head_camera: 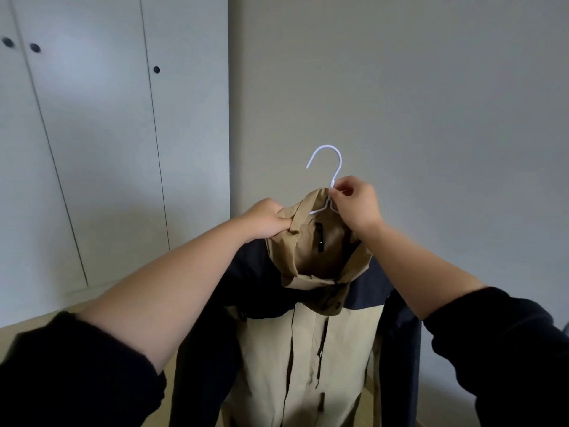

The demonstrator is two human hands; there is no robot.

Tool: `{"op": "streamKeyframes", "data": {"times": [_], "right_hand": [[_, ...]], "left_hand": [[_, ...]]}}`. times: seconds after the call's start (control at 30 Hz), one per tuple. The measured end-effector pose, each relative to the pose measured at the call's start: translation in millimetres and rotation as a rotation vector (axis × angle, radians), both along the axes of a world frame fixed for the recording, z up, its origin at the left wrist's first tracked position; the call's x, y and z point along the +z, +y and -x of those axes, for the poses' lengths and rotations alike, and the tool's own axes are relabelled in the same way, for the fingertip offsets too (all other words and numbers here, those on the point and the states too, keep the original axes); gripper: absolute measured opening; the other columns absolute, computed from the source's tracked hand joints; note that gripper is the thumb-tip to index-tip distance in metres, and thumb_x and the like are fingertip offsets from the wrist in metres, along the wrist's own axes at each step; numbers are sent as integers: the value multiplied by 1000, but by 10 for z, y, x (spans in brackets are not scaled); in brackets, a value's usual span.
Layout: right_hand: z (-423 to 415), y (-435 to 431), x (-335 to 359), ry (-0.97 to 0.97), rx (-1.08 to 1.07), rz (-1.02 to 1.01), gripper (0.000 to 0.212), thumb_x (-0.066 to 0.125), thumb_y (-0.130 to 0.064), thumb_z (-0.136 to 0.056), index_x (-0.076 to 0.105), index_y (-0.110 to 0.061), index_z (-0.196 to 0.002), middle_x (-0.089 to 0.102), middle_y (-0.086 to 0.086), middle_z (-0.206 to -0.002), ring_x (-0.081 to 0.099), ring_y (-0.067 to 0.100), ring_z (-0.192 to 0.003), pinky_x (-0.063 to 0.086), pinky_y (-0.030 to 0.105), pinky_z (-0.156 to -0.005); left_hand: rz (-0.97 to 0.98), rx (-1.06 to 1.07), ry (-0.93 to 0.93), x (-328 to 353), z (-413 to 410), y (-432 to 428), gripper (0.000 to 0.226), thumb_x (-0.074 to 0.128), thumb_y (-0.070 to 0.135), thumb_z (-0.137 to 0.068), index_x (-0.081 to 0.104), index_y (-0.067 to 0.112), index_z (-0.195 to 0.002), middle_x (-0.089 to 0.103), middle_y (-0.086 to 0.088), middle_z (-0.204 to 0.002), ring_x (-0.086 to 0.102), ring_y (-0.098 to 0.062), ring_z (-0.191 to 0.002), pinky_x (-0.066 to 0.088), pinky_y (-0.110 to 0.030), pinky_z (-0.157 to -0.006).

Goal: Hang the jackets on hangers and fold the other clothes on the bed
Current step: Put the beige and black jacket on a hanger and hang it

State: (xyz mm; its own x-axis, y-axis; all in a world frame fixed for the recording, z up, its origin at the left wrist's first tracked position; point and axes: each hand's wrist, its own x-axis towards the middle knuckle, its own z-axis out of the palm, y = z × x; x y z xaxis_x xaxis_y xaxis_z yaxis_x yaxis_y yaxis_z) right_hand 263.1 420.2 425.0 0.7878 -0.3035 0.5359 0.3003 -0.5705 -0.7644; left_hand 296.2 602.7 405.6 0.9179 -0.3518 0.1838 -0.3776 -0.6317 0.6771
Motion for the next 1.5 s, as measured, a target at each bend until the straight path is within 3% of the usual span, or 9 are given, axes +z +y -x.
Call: {"op": "streamKeyframes", "data": {"times": [0.17, 0.33, 0.57, 0.67, 0.8, 0.9, 1.1, 1.3, 1.5], "right_hand": [[106, -426, -169, 333, -251, 452, 14, 61, -12, -79, 60, -14, -93, 59, 9, -96, 59, 30, -95, 43, 29, -71], [251, -432, -297, -50, -404, 456, 23, 46, -1, -81, 59, -7, -98, 65, 21, -81, 57, 41, -78, 45, 41, -65], [264, -410, -566, -55, -70, 645, 48, 48, 3, -79, 58, -11, -124, 54, 13, -110, 51, 33, -104, 43, 32, -83], [225, -326, -590, 186, 160, 900, 50, 51, 0, -82, 60, -19, -127, 46, 6, -107, 48, 28, -105, 45, 33, -86], [153, -275, -523, -117, -15, 534, 58, 48, 2, -82, 45, -14, -138, 50, 8, -124, 50, 27, -112, 43, 32, -87], [-102, -237, -397, -81, -104, 259, 61, 47, -4, -86, 31, -13, -145, 40, 9, -140, 41, 25, -127, 37, 34, -101], [-1027, -230, -491, 149, -100, 508, 60, 51, -21, -91, 29, -12, -146, 42, 10, -143, 32, 29, -134, 24, 38, -113], [-2303, 156, -682, 335, -22, 428, 19, 50, -30, -95, 51, -11, -95, 62, 12, -101, 57, 33, -96, 47, 38, -80], [-2988, 760, -376, 342, 22, 540, 20, 48, -32, -96, 49, -13, -90, 62, 10, -95, 57, 29, -89, 46, 37, -76]], "left_hand": [[55, 136, -80, 11, -80, 5, 41, 66, 15, -78, 37, 15, -48, 35, 0, -53, 37, -16, -53, 23, -25, -50], [5, 293, -334, 68, -17, -36, 37, 57, 19, -83, 40, 15, -50, 42, 1, -52, 43, -17, -54, 24, -24, -46], [36, 368, -486, 78, -87, 38, 35, 57, 21, -84, 39, 15, -55, 43, 1, -55, 46, -23, -60, 27, -25, -48], [22, 410, -555, 43, -116, 36, 38, 56, 24, -87, 35, 16, -56, 41, 1, -54, 43, -23, -59, 23, -27, -47], [-34, 455, -644, -45, -205, 51, 34, 54, 29, -92, 42, 14, -64, 43, 2, -58, 44, -24, -60, 24, -28, -52], [-47, 452, -682, -111, -331, 57, 29, 54, 29, -92, 47, 14, -69, 45, 3, -61, 45, -21, -61, 25, -27, -53], [-93, 450, -708, -385, -1047, 192, 31, 59, 26, -89, 45, 13, -65, 47, -1, -60, 46, -24, -59, 26, -28, -54], [-134, 468, -593, -635, -1983, 528, 27, 59, 27, -89, 52, 11, -69, 49, 0, -63, 50, -26, -65, 23, -30, -55], [-162, 490, -447, -291, -2541, 1146, 28, 53, 24, -93, 45, 16, -67, 37, 8, -57, 41, -18, -62, 20, -25, -48]]}}
